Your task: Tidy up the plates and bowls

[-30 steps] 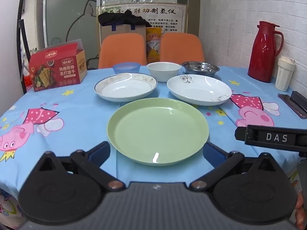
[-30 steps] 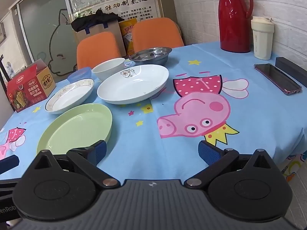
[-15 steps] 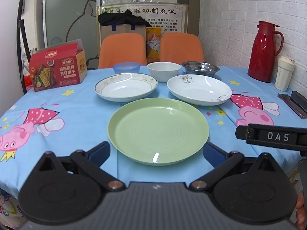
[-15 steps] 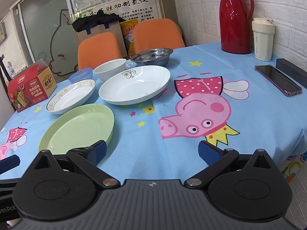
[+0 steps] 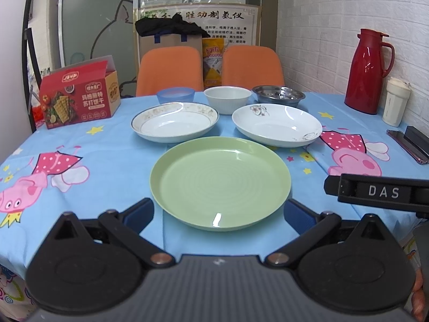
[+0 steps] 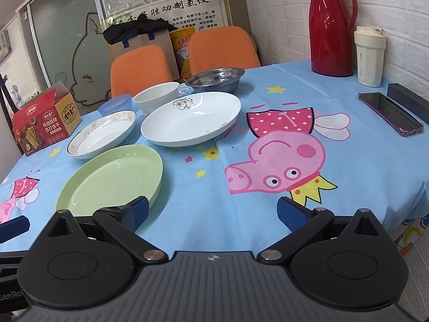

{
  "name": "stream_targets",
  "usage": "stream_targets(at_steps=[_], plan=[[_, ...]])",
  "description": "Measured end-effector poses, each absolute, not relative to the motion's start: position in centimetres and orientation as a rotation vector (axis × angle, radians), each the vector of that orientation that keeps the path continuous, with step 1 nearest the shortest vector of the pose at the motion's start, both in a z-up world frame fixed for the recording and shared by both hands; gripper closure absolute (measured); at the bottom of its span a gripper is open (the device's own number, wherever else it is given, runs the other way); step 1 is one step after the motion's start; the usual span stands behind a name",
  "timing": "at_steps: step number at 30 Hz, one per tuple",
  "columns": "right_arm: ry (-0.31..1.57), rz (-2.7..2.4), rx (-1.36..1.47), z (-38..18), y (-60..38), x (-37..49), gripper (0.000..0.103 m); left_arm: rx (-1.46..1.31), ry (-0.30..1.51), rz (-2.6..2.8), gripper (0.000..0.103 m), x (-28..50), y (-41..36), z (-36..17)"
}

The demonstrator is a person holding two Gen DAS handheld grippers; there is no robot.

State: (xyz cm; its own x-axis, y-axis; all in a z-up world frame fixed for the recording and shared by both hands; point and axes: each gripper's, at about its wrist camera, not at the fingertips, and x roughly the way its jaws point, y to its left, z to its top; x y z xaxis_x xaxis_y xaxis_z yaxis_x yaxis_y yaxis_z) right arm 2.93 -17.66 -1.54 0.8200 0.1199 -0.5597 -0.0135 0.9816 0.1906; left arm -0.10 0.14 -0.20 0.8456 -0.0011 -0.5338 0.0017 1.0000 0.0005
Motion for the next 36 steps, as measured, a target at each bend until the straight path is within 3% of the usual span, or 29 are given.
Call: stream_targets(at_steps=[36], plan=[[0.642, 0.077, 0.171, -2.3, -16.9, 4.4, 0.000, -0.005, 0.587, 0.002, 0.000, 1.0, 0.9, -0.4]])
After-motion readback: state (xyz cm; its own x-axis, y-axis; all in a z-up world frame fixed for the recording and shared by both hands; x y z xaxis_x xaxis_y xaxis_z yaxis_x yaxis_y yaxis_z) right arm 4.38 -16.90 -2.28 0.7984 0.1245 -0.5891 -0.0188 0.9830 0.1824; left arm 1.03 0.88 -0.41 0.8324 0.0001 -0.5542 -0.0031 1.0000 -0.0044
